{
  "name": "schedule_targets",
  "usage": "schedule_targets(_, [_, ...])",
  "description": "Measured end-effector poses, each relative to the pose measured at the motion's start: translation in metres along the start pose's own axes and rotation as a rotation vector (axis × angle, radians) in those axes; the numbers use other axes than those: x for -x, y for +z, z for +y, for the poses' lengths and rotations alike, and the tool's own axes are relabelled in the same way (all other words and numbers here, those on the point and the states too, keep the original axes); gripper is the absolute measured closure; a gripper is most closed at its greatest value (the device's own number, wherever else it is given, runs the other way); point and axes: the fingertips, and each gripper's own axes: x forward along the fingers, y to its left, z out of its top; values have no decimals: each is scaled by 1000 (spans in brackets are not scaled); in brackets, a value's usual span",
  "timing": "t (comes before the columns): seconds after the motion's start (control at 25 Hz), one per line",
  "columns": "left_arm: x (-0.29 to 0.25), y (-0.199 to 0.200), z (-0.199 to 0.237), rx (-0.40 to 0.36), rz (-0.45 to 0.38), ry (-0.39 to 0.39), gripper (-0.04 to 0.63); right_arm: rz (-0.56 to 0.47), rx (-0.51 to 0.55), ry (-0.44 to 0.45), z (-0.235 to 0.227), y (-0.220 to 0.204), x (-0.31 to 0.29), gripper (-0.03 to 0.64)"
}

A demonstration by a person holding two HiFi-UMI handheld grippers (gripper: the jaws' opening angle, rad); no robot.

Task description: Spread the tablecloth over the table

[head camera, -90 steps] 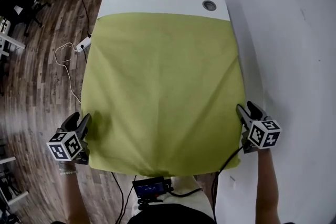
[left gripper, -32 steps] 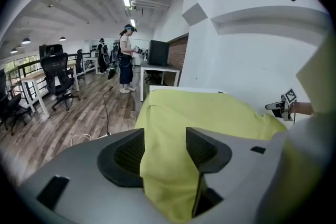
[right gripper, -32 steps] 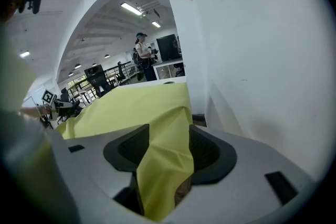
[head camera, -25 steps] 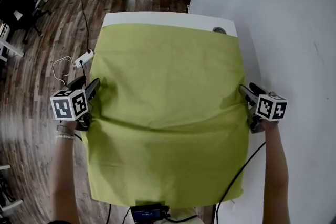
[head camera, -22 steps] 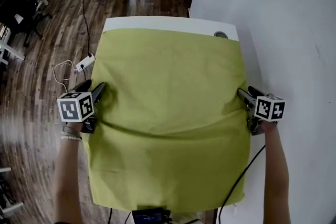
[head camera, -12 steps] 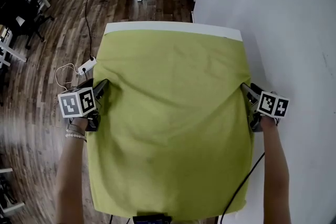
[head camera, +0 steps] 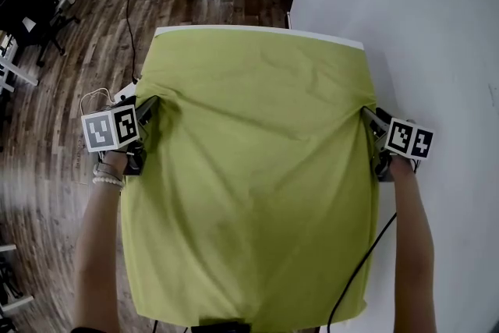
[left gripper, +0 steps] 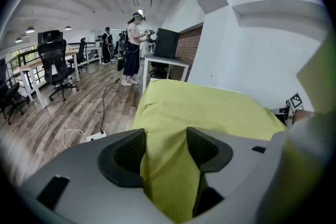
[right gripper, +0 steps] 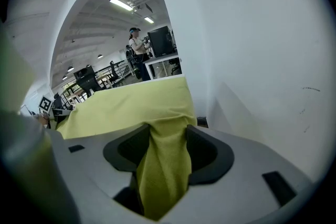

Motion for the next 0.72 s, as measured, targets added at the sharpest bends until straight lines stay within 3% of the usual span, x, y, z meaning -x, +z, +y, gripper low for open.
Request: schedule_targets(0.72, [-47,46,16,22,-44,6,322,-30,93,-107,-7,56,-52,383])
